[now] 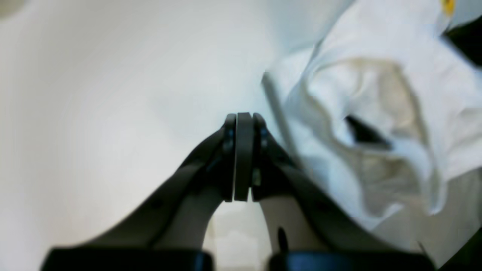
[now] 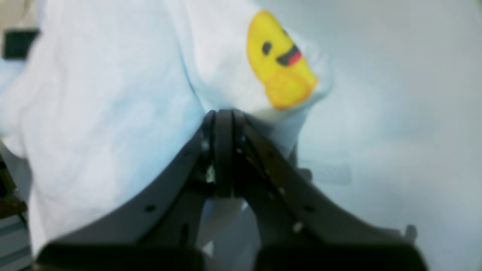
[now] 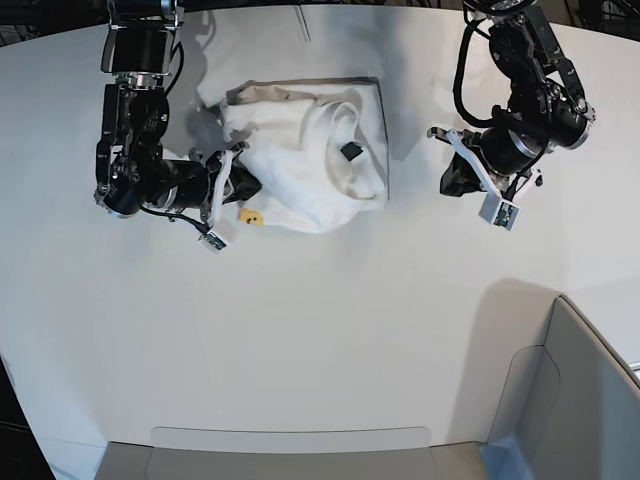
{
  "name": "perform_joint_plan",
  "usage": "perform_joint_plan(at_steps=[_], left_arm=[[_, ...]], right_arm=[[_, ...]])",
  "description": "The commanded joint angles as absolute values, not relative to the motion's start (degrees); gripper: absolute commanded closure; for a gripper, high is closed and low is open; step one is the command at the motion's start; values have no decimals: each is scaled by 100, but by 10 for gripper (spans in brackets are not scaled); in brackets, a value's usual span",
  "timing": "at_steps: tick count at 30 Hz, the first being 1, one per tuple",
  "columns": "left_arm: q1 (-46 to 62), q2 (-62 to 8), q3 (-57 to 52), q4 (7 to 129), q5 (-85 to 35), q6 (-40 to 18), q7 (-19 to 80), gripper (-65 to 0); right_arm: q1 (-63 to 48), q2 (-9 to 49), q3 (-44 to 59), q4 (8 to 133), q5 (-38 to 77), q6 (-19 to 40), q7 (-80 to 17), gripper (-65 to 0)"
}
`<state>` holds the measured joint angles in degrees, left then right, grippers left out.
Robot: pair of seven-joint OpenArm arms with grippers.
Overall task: Layout the t-shirt on the table in an organized manner, then fold the t-shirt properly
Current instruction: 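Press and tuck the bundled shirt edges with both grippers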
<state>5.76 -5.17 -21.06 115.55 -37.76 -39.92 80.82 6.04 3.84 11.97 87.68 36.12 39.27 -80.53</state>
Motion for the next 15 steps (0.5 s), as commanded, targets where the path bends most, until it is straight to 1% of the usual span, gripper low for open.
perform_joint_plan(at_steps=[1, 5, 8, 10, 15], left_arm=[[479, -549, -2114, 11653, -3925, -4000, 8000, 0], [321, -541, -2097, 11653, -4101, -4000, 8000, 0], [180, -444, -1833, 11653, -4189, -4000, 8000, 0], [66, -303, -1640, 11644, -4163, -4000, 8000, 0], [-189, 84, -1473, 11635, -4154, -4000, 8000, 0]], right_arm=[[734, 365, 1218, 8848, 3538, 4000, -8000, 0], [725, 295, 1244, 8875, 3407, 4000, -8000, 0], [734, 251, 1235, 8840, 3398, 4000, -8000, 0], [734, 110, 1253, 8840, 3363, 4000, -8000, 0], [796, -330, 1288, 8840, 2756, 4000, -8000, 0]])
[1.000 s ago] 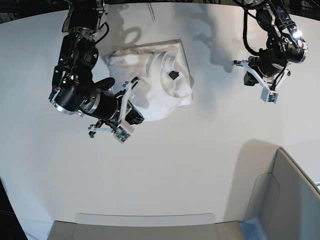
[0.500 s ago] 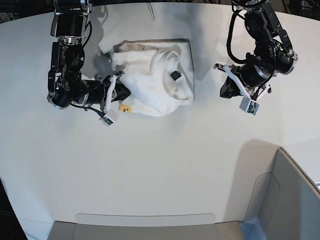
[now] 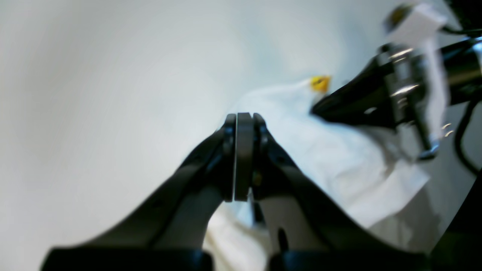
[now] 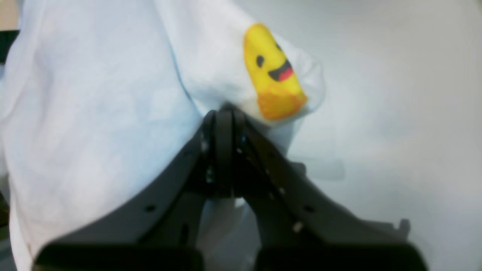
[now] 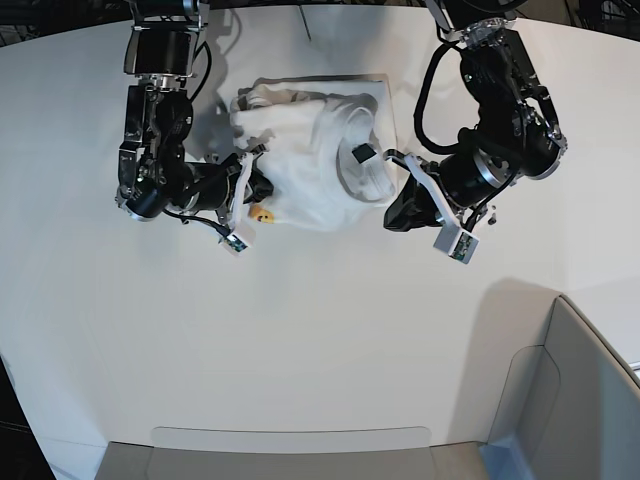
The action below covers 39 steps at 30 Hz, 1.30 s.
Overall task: Layout the t-shirt on the table in an organized manner, then fold the t-shirt properly
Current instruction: 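Press and tuck the bundled shirt edges with both grippers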
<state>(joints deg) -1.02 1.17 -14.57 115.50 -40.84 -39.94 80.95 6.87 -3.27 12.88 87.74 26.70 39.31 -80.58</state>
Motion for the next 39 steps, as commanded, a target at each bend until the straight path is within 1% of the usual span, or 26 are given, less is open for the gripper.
perform_joint_plan(at_steps=[1, 6, 9, 11, 14, 18, 19, 23, 28, 32, 36, 39], left_arm=[[-207, 145, -1490, 11626, -4154, -4000, 8000, 0], [-207, 251, -1552, 11626, -3925, -4000, 8000, 0], [-189, 215, -1543, 11626, -3503, -4000, 8000, 0], [-48, 92, -1543, 11644, -3451, -4000, 8000, 0], [154, -84, -1543, 11644, -3451, -4000, 7767, 0], [312, -145, -1543, 11644, -3442, -4000, 7327, 0], [347, -145, -1543, 11644, -3442, -3934, 7213, 0], [523, -145, -1481, 11644, -3442, -3292, 6712, 0], [620, -145, -1481, 11653, -3433, -2914, 6308, 0], [620, -242, -1464, 11653, -3433, -2527, 6141, 0], [629, -409, -1464, 11653, -3433, -2448, 6097, 0], [629, -488, -1464, 11653, -3433, -2440, 6097, 0]], right_arm=[[796, -409, 1288, 8840, 2695, 4000, -8000, 0], [831, -541, 1288, 8840, 2651, 4000, -7969, 0], [840, -567, 1288, 8840, 2659, 4000, -7837, 0], [822, -567, 1288, 8840, 2659, 4000, -7670, 0], [813, -567, 1288, 8840, 2659, 4000, -7530, 0], [831, -567, 1288, 8840, 2659, 4000, -7530, 0], [831, -567, 1288, 8840, 2659, 4000, -7530, 0], [840, -558, 1288, 8840, 2659, 4000, -7530, 0], [927, -567, 1288, 8831, 2633, 4000, -7495, 0], [989, -567, 1288, 8681, 2659, 4000, -7213, 0], [1068, -567, 1288, 8418, 2730, 4000, -7134, 0], [1068, -532, 1288, 8215, 3143, 4000, -7125, 0]])
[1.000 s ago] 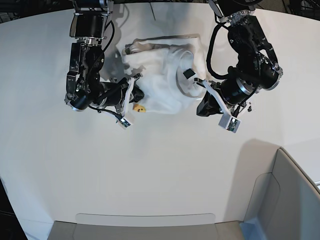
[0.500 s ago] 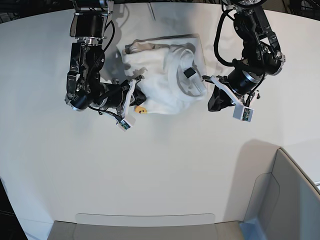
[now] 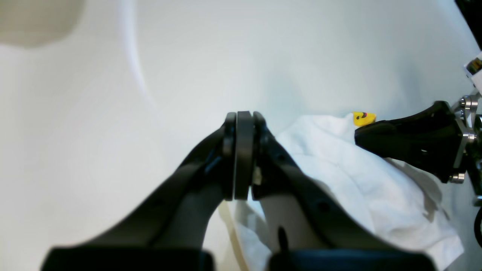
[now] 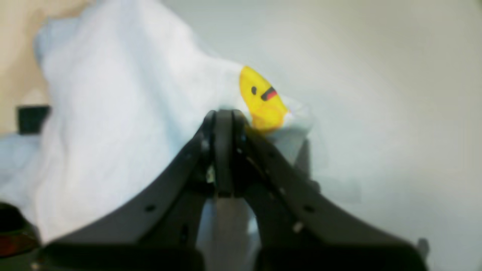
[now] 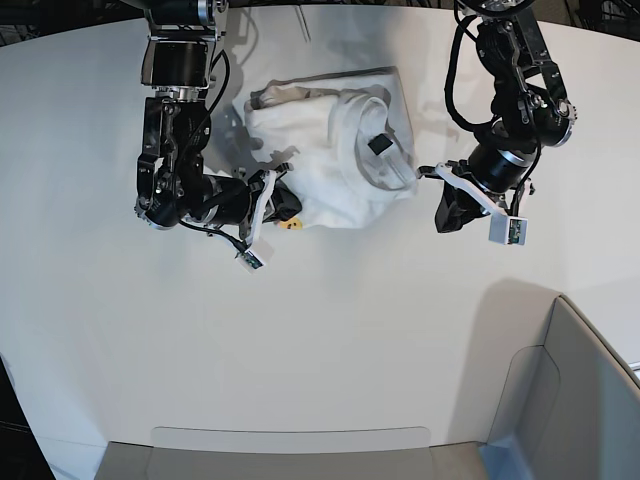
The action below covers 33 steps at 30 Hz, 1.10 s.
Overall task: Layout the t-shirt on the table in an organized manner, then fold the t-shirt properly
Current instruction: 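Press and tuck the bundled shirt edges with both grippers, then tuck the loose shirt fabric under with the right gripper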
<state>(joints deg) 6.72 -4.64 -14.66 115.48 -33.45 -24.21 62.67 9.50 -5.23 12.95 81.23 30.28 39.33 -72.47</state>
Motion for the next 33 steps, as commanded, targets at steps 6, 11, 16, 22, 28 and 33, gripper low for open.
perform_joint_plan(at_steps=[6, 11, 16, 22, 28, 33], left_arm=[[734, -725, -1385, 11653, -3433, -2440, 6105, 0], [743, -743, -1420, 11653, -3433, -2440, 6114, 0], [743, -752, -1446, 11644, -3433, -2440, 6114, 0], [743, -725, -1947, 11626, -3424, -2440, 6132, 0], [743, -725, -2853, 11626, -3424, -2440, 6167, 0], [804, -734, -3240, 11626, -3424, -2440, 6176, 0]], right_arm=[[1024, -312, 1007, 8295, 4277, 4000, -7336, 0], [699, -171, 919, 9086, 4673, 4000, -7837, 0], [488, -57, 690, 9587, 4673, 4000, -8000, 0], [391, 22, -127, 9666, 4664, 4000, -8000, 0], [277, 31, -198, 10308, 4664, 4000, -8000, 0], [312, 22, -198, 10835, 4664, 4000, -8000, 0]])
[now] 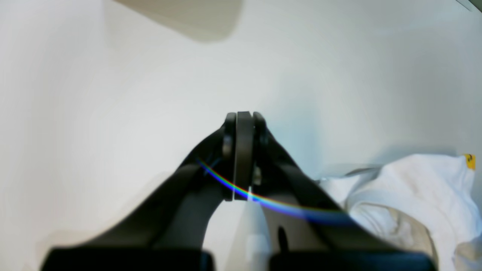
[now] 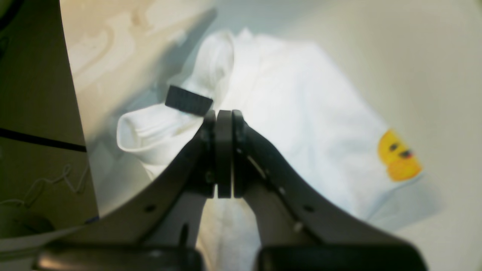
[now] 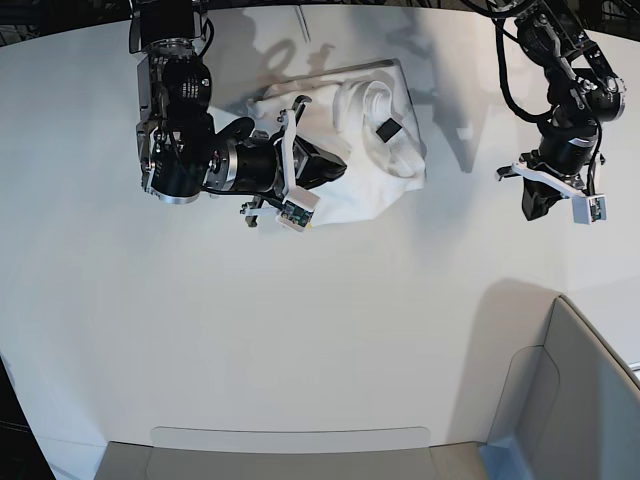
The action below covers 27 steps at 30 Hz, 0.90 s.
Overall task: Layout the t-shirt on the table in an organized manner, then fold the t-shirt properly
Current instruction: 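Tuck the loose shirt fabric under with the right gripper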
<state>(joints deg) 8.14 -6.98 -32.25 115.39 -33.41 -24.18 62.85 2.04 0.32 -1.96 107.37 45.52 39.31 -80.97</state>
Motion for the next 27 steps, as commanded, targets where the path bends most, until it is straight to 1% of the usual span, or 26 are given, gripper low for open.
perform_joint_plan(at_steps=[1, 3, 6, 11, 14, 19, 21, 23, 27], left_arm=[[892, -743, -3248, 11626, -3424, -2440, 6176, 0], [963, -743, -3266, 11626, -3424, -2440, 6176, 0], [1007, -743, -3266, 11618, -3424, -2440, 6176, 0], [1103, -743, -3266, 11618, -3424, -2440, 6176, 0], [1103, -743, -3240, 11609, -3424, -2440, 6176, 0], [1121, -725, -3248, 11609, -3424, -2440, 6176, 0], [1121, -725, -3257, 11609, -3424, -2440, 6176, 0], [1121, -725, -3257, 11609, -3424, -2440, 6176, 0], [1130, -725, -3231, 11609, -3424, -2440, 6176, 0]], right_arm=[[312, 22, -207, 10879, 4664, 4000, -8000, 0], [312, 13, -259, 10897, 4699, 4000, -8000, 0], [233, 22, -708, 10853, 4673, 4000, -8000, 0], [-215, 31, -954, 10387, 4673, 4000, -8000, 0], [-382, 136, -892, 9640, 4673, 4000, -8000, 0], [-242, 356, -813, 7600, 4690, 4000, -7152, 0], [-75, 409, -892, 7196, 4716, 4000, -7116, 0], [-57, 418, -936, 7327, 4778, 4000, -7116, 0], [-48, 409, -954, 7969, 4954, 4000, -7125, 0]])
